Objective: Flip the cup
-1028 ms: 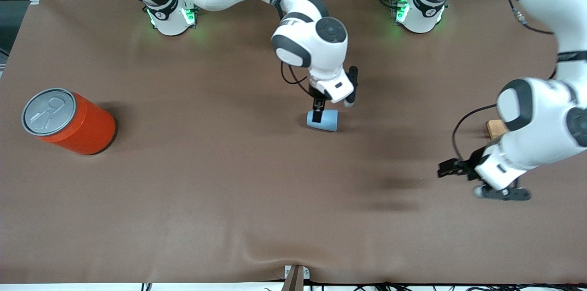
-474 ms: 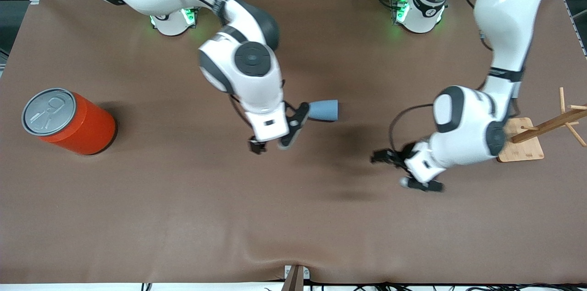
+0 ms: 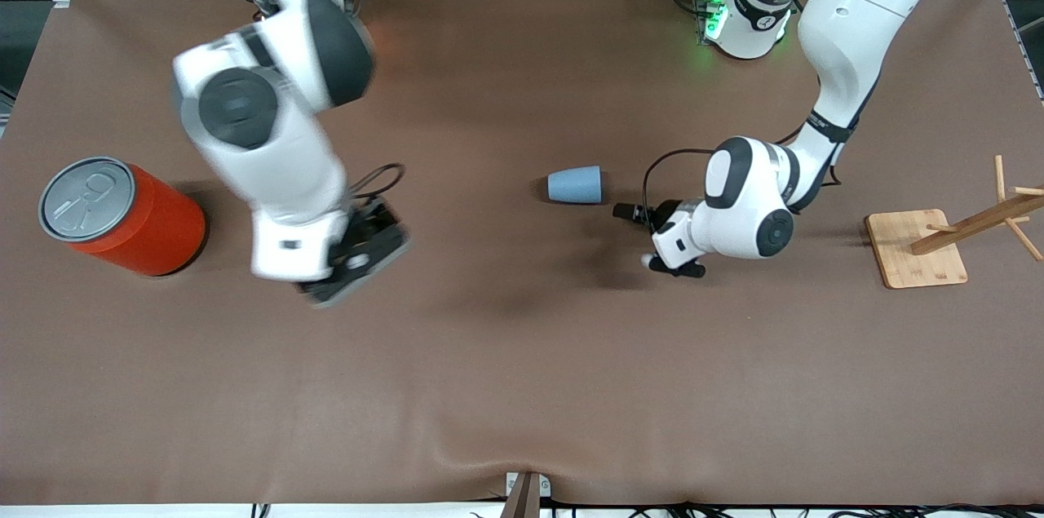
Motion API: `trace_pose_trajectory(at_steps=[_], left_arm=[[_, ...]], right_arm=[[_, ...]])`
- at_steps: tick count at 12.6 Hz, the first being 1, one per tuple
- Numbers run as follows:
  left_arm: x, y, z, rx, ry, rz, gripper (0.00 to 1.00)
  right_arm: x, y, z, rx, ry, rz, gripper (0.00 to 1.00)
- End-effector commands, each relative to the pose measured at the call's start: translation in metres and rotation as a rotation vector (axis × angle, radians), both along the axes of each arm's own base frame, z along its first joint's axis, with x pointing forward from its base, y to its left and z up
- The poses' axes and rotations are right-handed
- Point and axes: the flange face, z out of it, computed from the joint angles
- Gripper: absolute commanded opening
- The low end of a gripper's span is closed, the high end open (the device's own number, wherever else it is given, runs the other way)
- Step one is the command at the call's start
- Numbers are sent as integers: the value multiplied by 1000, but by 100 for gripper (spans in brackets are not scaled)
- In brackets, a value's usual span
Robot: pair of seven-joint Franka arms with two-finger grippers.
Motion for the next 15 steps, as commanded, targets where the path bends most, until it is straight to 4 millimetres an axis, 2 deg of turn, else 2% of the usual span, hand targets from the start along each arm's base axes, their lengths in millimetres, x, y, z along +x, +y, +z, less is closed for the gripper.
trace_pose_trajectory(at_steps=[1, 2, 4, 7, 8, 9, 10, 11, 13, 15], left_arm=[[-25, 2, 12, -60, 99, 30, 100], [-23, 11, 20, -92, 141, 61, 100], [-25, 13, 36, -150, 198, 100, 100], [-33, -11, 30, -240, 274, 182, 100], [-36, -14, 20, -242, 296, 189, 100], [-37, -14, 12, -242, 311, 193, 100], [-40, -16, 4, -240, 324, 192, 100], [-41, -17, -3, -240, 329, 190, 100], [-35, -18, -6, -242, 312, 201, 100], [-25, -27, -8, -257, 287, 219, 100]], right_arm=[[9, -64, 9, 36, 42, -176, 100], [12, -86, 6, 48, 80, -224, 100], [18, -137, 19, 106, 92, -336, 100], [18, -228, 25, 132, 145, -514, 100], [7, -247, 47, 130, 134, -546, 100], [-2, -255, 54, 114, 162, -643, 100], [-12, -274, 58, 85, 207, -831, 100], [-22, -283, 71, 49, 194, -936, 100], [-34, -286, 91, 42, 169, -1023, 100], [-47, -289, 90, 54, 174, -1128, 100]])
